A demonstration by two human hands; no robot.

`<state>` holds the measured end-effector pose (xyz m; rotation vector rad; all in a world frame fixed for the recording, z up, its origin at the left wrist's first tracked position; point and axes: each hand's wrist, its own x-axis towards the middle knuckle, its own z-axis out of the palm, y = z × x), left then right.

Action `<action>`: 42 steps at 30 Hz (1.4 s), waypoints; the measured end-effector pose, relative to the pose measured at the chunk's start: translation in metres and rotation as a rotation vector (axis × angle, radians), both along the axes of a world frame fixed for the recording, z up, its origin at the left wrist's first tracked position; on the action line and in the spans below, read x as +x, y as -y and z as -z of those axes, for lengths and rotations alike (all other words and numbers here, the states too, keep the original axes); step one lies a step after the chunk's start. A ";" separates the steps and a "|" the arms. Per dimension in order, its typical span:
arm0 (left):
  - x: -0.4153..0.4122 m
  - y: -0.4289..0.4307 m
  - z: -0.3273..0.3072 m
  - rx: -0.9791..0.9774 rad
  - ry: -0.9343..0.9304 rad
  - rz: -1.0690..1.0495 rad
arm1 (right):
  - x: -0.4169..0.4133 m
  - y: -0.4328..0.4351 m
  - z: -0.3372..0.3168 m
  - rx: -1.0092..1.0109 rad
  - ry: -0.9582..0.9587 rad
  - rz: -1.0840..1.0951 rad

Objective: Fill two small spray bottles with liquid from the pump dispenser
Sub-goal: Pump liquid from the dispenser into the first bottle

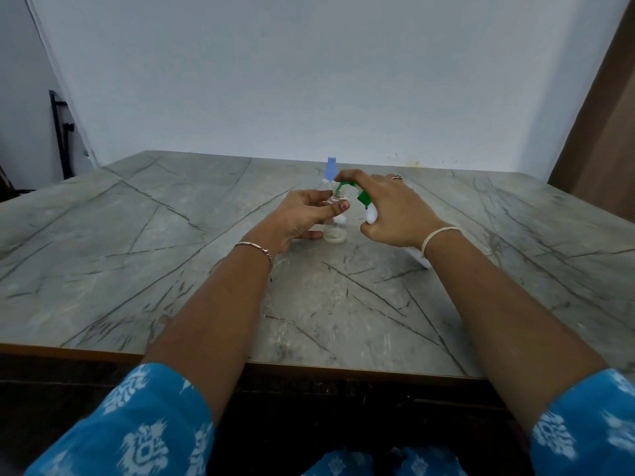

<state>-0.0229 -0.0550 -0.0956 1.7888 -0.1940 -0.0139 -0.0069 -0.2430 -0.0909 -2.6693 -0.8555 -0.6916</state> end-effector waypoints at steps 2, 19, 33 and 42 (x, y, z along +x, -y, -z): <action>0.000 0.001 -0.001 -0.007 -0.005 -0.004 | 0.000 -0.002 0.000 0.009 0.003 -0.007; 0.000 0.000 0.002 -0.019 0.001 0.001 | -0.004 0.001 -0.003 -0.072 0.070 0.027; 0.001 0.001 0.003 -0.022 0.026 -0.029 | -0.007 -0.001 -0.002 -0.058 0.056 0.044; 0.004 0.000 0.003 -0.014 0.026 -0.026 | -0.006 -0.008 -0.004 -0.026 0.089 0.051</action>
